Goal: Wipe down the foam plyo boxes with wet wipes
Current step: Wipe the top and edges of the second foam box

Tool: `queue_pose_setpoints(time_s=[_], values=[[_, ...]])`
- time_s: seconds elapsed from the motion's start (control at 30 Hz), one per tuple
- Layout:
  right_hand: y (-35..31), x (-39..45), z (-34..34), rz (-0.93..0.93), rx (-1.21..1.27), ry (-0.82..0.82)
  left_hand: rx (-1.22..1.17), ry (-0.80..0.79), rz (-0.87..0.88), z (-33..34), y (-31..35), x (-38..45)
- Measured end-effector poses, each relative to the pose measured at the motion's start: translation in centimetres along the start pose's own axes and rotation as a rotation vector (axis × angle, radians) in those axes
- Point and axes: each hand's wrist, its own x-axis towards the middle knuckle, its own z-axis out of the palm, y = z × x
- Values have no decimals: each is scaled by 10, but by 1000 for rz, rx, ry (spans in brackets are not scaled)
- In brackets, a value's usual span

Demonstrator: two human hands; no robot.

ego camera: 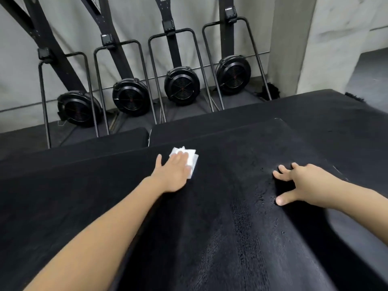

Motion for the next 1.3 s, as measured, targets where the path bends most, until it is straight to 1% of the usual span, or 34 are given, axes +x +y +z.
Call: queue_pose_setpoints(time_s=[0.07, 0.1, 0.2, 0.3, 0.37, 0.43, 0.53, 0.63, 0.8, 0.9, 0.93, 1.0, 1.07, 1.13, 1.2, 1.23, 1.3], values=[[1, 0, 0, 6, 13, 0, 7, -19, -54, 0, 2, 13], [1, 0, 0, 6, 11, 0, 5, -20, -37, 1, 8, 10], [-1, 0, 0, 7, -8, 7, -32, -33, 149, 2, 35, -38], [0, 0, 1, 6, -15, 12, 24, -63, 327, 11, 53, -111], [-1, -2, 1, 2, 0, 6, 56, -62, 323, 16, 43, -136], [-2, -4, 0, 5, -21, 7, 102, -47, 233, 14, 20, -135], [-6, -5, -1, 8, -70, 12, 109, -27, 74, 10, -13, -100], [-3, -5, 1, 10, -14, 8, 70, -7, -11, 3, -18, -39], [-2, -3, -1, -10, 16, 9, -23, -39, -96, -21, 27, 77], [-3, -2, -5, -19, -1, 1, -37, -65, -92, -29, 66, 118], [-5, -2, -7, -21, -8, 1, -28, -58, -69, -30, 75, 123], [-5, -4, -8, -15, -29, -10, -11, -40, 43, -30, 94, 113], [-5, -6, -8, -13, -36, -17, -23, -41, 234, -29, 105, 76], [-6, -8, -8, -19, -47, -14, -40, -41, 444, -24, 110, 19], [-8, -9, -9, -23, -56, -11, 32, -17, 661, -11, 109, -40], [-8, -9, -9, -24, -57, -12, 75, -25, 742, -3, 106, -61], [-9, -10, -10, -23, -52, -14, 126, -69, 818, 5, 93, -72]])
